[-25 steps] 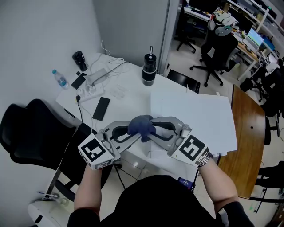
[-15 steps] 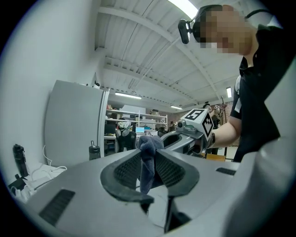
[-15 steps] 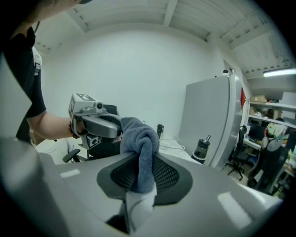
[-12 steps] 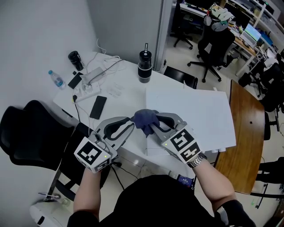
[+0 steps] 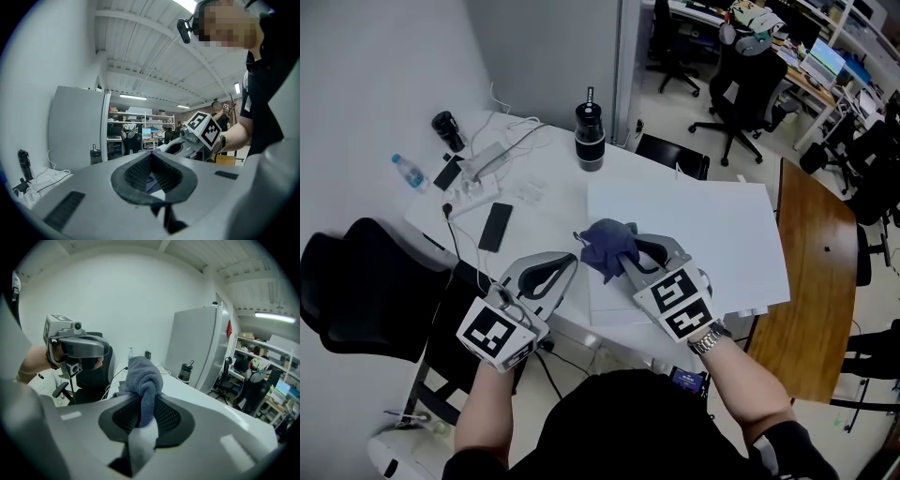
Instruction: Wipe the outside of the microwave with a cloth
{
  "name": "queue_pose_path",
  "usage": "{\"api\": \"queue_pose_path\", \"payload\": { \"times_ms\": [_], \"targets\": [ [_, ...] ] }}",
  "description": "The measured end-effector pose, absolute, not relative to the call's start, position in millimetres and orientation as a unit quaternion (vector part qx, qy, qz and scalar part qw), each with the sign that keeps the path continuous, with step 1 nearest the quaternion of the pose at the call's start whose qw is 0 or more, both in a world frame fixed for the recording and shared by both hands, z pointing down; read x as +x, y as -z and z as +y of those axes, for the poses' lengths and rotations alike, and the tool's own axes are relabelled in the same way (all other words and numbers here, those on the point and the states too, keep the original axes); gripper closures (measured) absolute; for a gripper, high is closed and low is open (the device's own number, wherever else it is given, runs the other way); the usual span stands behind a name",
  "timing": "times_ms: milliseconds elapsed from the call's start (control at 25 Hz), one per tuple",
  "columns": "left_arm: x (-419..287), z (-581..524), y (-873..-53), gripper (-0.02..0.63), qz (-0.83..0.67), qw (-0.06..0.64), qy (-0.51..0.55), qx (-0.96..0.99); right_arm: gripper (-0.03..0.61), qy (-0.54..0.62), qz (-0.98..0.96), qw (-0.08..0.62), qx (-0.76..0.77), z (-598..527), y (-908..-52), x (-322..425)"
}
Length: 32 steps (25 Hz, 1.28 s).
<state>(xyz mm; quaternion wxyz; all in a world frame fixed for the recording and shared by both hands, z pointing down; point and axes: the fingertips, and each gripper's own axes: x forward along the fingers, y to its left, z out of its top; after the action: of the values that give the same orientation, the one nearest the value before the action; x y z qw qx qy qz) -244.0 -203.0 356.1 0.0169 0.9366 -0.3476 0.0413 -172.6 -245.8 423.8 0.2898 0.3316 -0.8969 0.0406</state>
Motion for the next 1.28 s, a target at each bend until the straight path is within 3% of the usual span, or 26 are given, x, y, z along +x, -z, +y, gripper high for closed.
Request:
{"api": "queue_pose_path", "payload": {
  "times_ms": [1280],
  "targets": [
    [-15.9, -180.3, -342.4, 0.609, -0.302, 0.011, -0.122, 0.945, 0.503, -0.088, -0.850, 0.264, 0.448, -257.9, -419.9, 95.9]
  ]
}}
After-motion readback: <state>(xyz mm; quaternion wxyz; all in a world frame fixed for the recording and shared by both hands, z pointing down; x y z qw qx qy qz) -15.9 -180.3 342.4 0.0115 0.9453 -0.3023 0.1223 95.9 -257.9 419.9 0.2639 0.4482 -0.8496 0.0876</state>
